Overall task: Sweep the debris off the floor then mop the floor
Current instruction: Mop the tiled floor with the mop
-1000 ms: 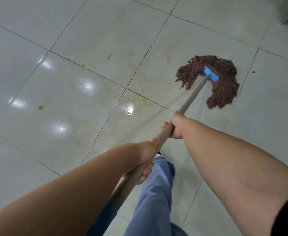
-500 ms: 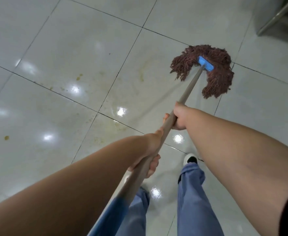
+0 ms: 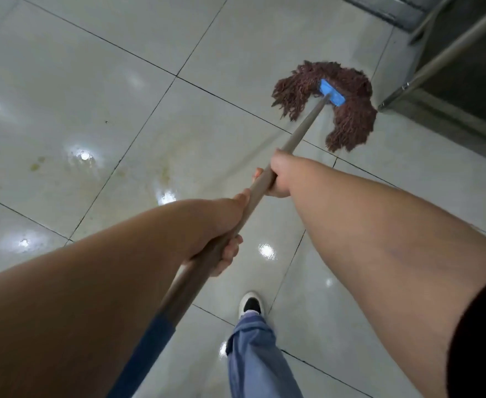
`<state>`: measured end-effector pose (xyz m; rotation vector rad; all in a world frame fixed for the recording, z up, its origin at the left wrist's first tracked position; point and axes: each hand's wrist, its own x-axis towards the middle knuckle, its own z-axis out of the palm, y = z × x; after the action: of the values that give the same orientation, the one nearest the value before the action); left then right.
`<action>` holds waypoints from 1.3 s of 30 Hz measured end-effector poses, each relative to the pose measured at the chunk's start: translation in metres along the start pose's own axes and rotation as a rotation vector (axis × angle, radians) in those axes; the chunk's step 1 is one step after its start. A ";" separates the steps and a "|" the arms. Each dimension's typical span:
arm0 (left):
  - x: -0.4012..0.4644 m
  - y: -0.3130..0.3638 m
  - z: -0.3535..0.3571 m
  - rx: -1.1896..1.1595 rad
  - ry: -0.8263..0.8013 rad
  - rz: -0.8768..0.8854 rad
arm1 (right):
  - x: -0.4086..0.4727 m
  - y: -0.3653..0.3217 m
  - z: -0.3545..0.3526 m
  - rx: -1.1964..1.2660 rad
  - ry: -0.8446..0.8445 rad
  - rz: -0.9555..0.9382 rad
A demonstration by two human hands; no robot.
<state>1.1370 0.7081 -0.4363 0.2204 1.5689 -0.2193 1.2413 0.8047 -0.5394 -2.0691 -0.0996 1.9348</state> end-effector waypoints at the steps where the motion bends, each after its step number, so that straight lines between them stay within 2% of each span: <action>1: 0.003 0.013 0.004 -0.009 -0.007 0.014 | 0.007 -0.012 -0.005 -0.007 0.007 -0.009; 7: 0.018 0.018 0.020 -0.041 -0.023 0.045 | 0.024 -0.016 -0.017 -0.048 0.023 -0.016; 13: 0.010 -0.030 0.033 -0.055 -0.099 0.159 | 0.009 0.024 -0.024 -0.014 0.038 -0.039; 16: -0.002 -0.076 0.015 -0.004 -0.041 0.170 | -0.017 0.063 -0.004 0.055 -0.024 -0.023; 21: -0.040 -0.194 -0.013 -0.047 0.141 0.050 | -0.075 0.168 0.042 0.028 -0.125 0.029; 27: -0.071 -0.378 -0.013 -0.126 0.192 -0.071 | -0.151 0.335 0.077 0.016 -0.199 0.134; 32: -0.104 -0.529 -0.036 -0.074 0.218 -0.189 | -0.227 0.480 0.116 0.056 -0.286 0.184; 36: -0.132 -0.619 -0.055 -0.091 0.242 -0.287 | -0.275 0.563 0.144 0.017 -0.324 0.267; 39: -0.138 -0.661 -0.056 -0.119 0.244 -0.324 | -0.289 0.600 0.156 -0.003 -0.327 0.326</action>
<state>0.9015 0.0878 -0.2977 -0.1071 1.8505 -0.3607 0.9687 0.1870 -0.4288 -1.8422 0.1753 2.4556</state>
